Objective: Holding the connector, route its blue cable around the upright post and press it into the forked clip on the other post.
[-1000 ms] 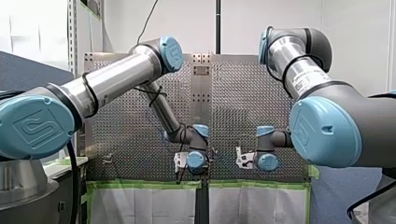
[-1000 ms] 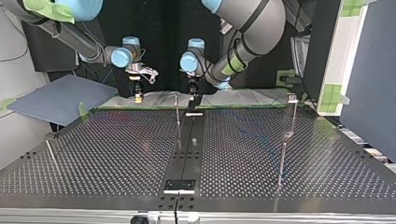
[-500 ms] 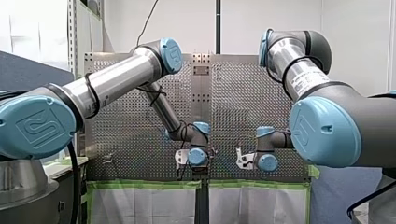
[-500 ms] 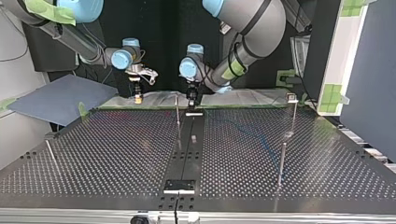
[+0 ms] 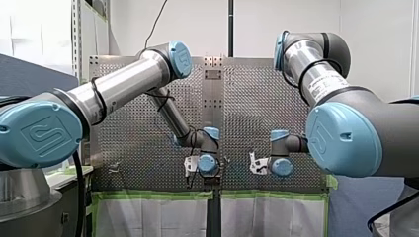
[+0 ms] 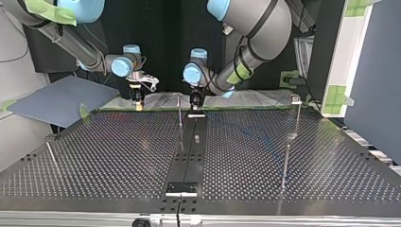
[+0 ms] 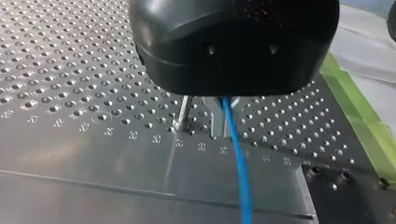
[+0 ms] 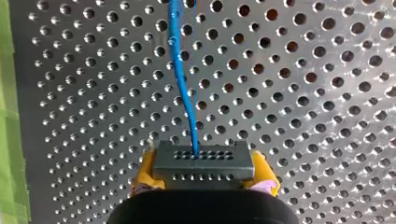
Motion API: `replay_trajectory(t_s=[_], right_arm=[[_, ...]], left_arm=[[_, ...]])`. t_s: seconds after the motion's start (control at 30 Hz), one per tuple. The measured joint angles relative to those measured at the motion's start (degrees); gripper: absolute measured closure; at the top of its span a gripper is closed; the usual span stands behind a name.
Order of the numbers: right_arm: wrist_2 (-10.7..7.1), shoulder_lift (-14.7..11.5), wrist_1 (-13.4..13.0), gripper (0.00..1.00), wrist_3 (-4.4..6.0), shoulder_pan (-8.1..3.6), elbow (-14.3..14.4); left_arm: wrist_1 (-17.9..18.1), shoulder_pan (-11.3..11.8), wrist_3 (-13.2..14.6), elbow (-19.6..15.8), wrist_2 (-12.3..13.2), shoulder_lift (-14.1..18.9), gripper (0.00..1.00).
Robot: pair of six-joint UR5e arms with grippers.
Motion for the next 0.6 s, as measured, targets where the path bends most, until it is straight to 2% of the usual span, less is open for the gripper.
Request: replay_trajectory(t_s=[0.33, 0.4, 0.43, 0.47, 0.5, 0.53, 0.57, 0.6], right_arm=[[-0.05, 0.00, 0.83, 0.64, -0.10, -0.10, -1.55], [-0.06, 0.00, 0.86, 0.64, -0.14, -0.03, -1.64], [-0.07, 0.00, 0.86, 0.64, -0.16, -0.01, -1.68], [-0.08, 0.00, 0.84, 0.64, -0.18, 0.01, -1.69], [-0.09, 0.00, 0.81, 0.64, -0.19, 0.03, -1.69], [-0.10, 0.00, 0.78, 0.64, -0.19, 0.07, -1.69], [-0.11, 0.00, 0.76, 0.64, -0.20, 0.10, -1.69], [-0.11, 0.00, 0.75, 0.64, -0.21, 0.13, -1.70]], left_arm=[[-1.61, 0.26, 0.55, 0.97, 0.08, 0.00, 0.99], [-1.87, 0.26, 0.69, 1.00, -0.08, -0.01, 0.87], [-1.95, 0.23, 0.74, 1.00, -0.17, -0.01, 0.87], [-2.06, 0.19, 0.79, 1.00, -0.27, -0.02, 0.81], [-2.19, 0.16, 0.83, 1.00, -0.32, -0.03, 0.69], [-2.39, 0.13, 0.89, 1.00, -0.36, -0.03, 0.69], [-2.73, 0.07, 1.03, 1.01, -0.40, -0.03, 0.60], [-3.06, 0.01, 1.19, 1.01, -0.42, -0.03, 0.34]])
